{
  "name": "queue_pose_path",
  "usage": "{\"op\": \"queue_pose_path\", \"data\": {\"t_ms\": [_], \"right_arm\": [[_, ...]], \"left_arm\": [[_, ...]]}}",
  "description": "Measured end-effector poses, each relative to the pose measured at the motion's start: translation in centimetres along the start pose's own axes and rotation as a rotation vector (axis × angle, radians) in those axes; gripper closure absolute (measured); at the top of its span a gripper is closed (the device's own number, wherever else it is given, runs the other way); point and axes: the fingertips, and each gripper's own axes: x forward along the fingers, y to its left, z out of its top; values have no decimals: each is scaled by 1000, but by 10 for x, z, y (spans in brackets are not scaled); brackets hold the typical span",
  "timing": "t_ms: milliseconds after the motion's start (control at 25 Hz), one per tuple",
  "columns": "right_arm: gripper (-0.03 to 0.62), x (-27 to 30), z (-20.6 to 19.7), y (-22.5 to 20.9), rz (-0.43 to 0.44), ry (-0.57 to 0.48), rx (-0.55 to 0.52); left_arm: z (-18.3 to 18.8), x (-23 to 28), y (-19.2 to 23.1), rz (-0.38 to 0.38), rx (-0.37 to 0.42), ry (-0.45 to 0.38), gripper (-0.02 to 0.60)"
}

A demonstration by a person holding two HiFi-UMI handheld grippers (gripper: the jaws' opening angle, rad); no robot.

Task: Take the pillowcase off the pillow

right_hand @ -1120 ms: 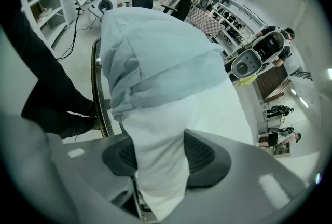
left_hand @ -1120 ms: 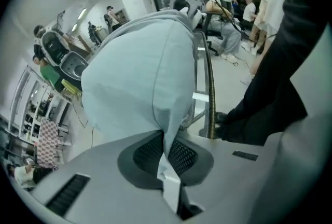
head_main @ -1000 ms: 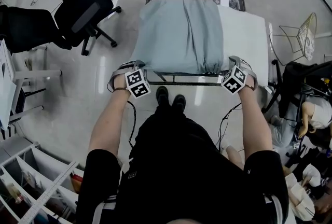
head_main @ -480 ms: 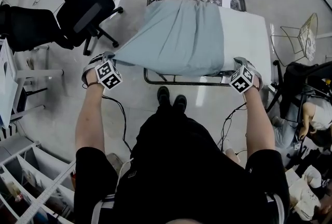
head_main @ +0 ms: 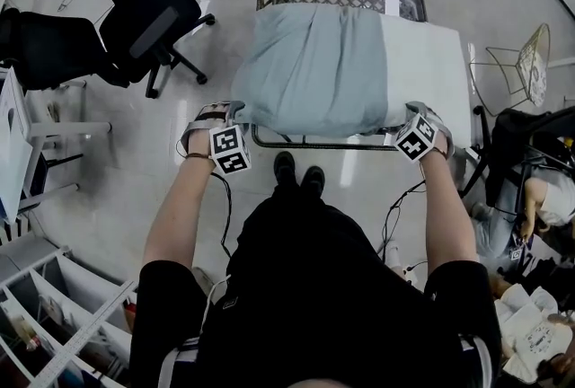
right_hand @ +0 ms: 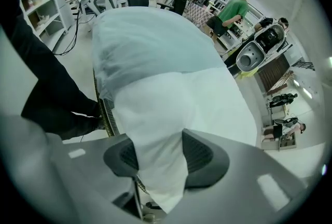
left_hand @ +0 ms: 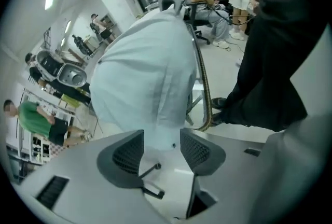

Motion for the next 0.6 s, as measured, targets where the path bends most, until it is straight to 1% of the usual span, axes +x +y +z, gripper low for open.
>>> {"op": "queue_pose_path", "data": {"t_ms": [80, 160, 240, 320, 360, 400, 440, 520, 600], "right_arm": [[382, -2, 1, 1, 2, 1, 8], [382, -2, 2, 2, -4, 3, 10], [382, -2, 2, 4, -4, 7, 13], [382, -3, 2, 6, -8, 6, 11], [382, -3, 2, 6, -10, 3, 10], [382, -4, 2, 7, -12, 0, 11], [382, -5, 1, 7, -12, -3, 10], [384, -6, -1, 7, -13, -15, 6], [384, -9, -3, 6, -8, -34, 12]], "left_arm": [[27, 5, -16, -31, 33, -48, 365], [47, 14, -26, -47, 39, -77, 357], [58, 23, -23, -24, 34, -88, 357], [62, 30, -15, 12, 35, -77, 362], [62, 31, -11, 23, 43, -64, 441], [61, 32, -8, 27, 51, -50, 547], [58, 33, -7, 27, 57, -36, 572], [46, 31, -3, 27, 53, -13, 574], [29, 26, 5, 45, 27, 0, 574]]}}
